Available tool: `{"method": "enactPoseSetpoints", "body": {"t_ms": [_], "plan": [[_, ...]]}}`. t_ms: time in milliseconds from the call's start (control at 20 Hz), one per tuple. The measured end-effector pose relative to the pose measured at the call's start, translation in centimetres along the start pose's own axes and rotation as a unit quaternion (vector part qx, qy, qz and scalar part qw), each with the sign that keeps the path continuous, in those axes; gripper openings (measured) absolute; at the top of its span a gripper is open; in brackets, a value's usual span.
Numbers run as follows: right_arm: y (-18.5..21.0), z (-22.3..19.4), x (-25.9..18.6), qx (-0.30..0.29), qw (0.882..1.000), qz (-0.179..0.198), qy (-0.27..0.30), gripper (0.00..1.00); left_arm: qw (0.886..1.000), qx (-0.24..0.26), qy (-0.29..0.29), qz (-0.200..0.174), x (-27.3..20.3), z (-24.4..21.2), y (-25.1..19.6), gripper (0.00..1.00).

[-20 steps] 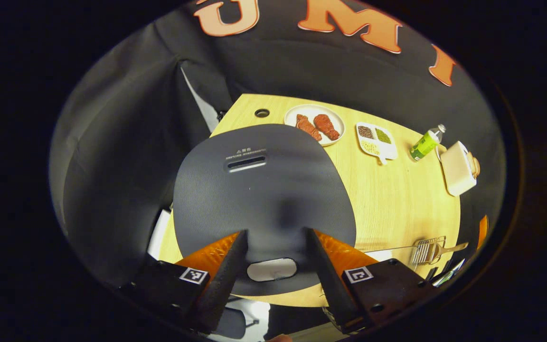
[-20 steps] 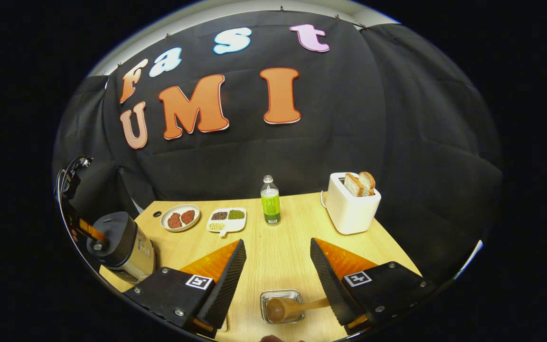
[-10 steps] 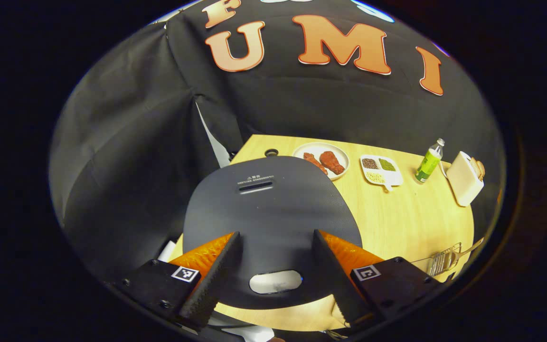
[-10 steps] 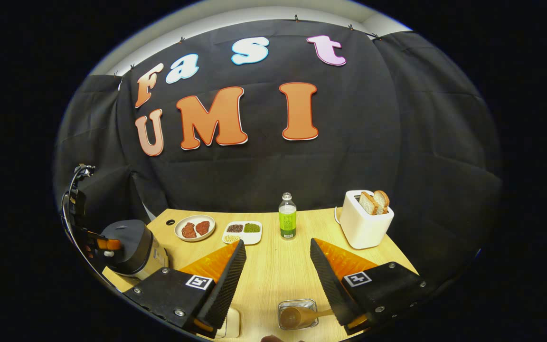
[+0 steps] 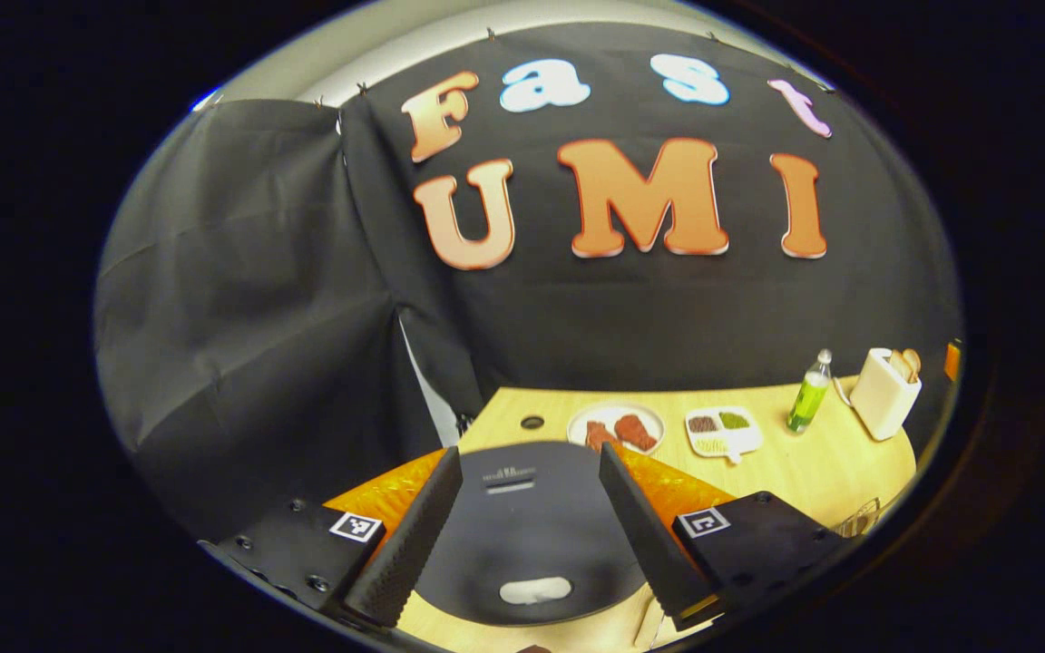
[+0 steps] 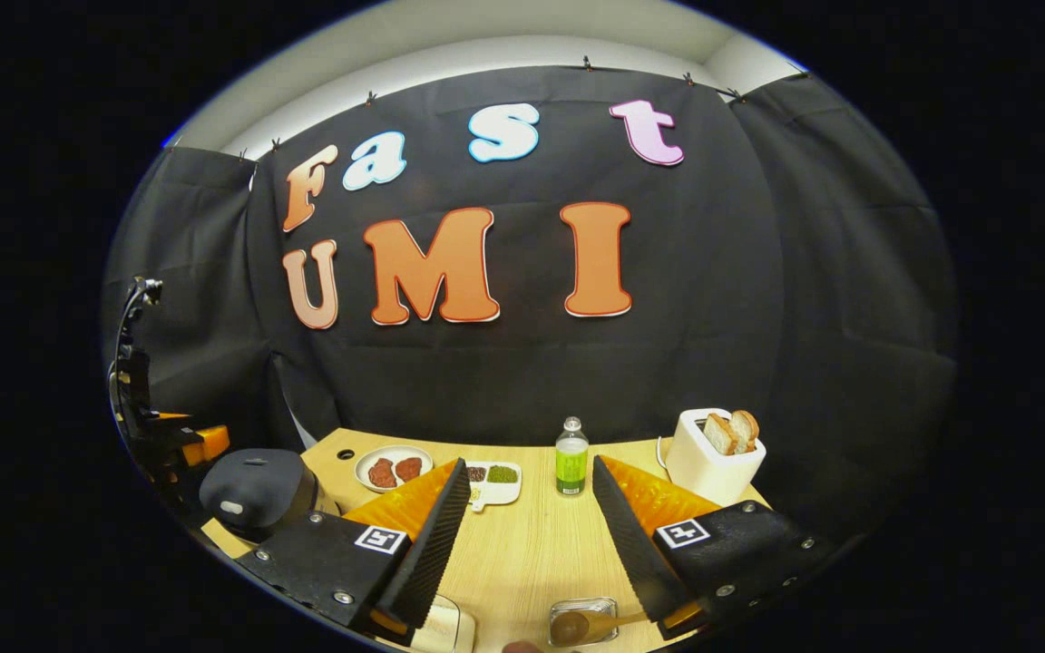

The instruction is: Close the left gripper, press the button to open the rice cooker; take a wooden spoon from the chopstick holder with the right hand, scoop a spoonful of rice and pour it into the rice cooker, then put the wooden spoon back into the chopstick holder.

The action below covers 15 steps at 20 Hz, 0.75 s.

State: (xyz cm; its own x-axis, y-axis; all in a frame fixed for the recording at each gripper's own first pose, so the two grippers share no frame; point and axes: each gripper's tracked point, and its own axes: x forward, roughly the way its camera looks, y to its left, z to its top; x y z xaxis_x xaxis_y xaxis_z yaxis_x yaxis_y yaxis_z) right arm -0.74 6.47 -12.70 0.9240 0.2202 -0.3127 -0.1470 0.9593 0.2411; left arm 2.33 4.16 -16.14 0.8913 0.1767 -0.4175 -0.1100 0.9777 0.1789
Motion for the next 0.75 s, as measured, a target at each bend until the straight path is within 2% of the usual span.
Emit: {"method": "enactPoseSetpoints", "body": {"t_ms": [50, 200, 250, 300, 350, 400, 450, 600, 750], "plan": [[0.1, 0.4, 0.1, -0.001, 1.0, 0.002, -0.006, 0.86, 1.0, 0.003, -0.022, 0.0, -0.4, 1.6, 0.1, 1.0], [0.4, 2.6, -0.1, -0.005, 0.999, 0.003, -0.033, 0.87, 0.997, 0.002, -0.08, -0.012, -2.4, 5.7, -0.1, 1.0], [0.6, 3.4, -0.2, -0.006, 0.999, 0.005, -0.044, 0.93, 0.995, -0.001, -0.096, -0.018, -3.0, 6.9, -0.4, 1.0], [0.7, 4.1, -0.3, -0.007, 0.999, 0.007, -0.053, 0.88, 0.994, -0.003, -0.109, -0.023, -3.6, 7.7, -0.6, 1.0], [0.8, 4.6, -0.4, -0.01, 0.998, 0.008, -0.062, 0.88, 0.992, -0.006, -0.12, -0.027, -4.1, 8.4, -0.8, 1.0], [1.0, 5.2, -0.5, -0.012, 0.997, 0.009, -0.069, 0.93, 0.991, -0.01, -0.128, -0.033, -4.5, 9.0, -1.1, 1.0], [1.2, 5.5, -0.6, -0.015, 0.997, 0.011, -0.077, 0.88, 0.99, -0.015, -0.137, -0.041, -5.1, 9.5, -1.5, 1.0], [1.9, 6.3, -0.9, -0.025, 0.995, 0.017, -0.093, 0.88, 0.985, -0.026, -0.163, -0.055, -6.1, 10.1, -2.4, 1.0], [2.5, 6.3, -1.1, -0.033, 0.995, 0.023, -0.096, 0.88, 0.983, -0.013, -0.17, -0.066, -6.7, 9.5, -3.3, 1.0]]}}
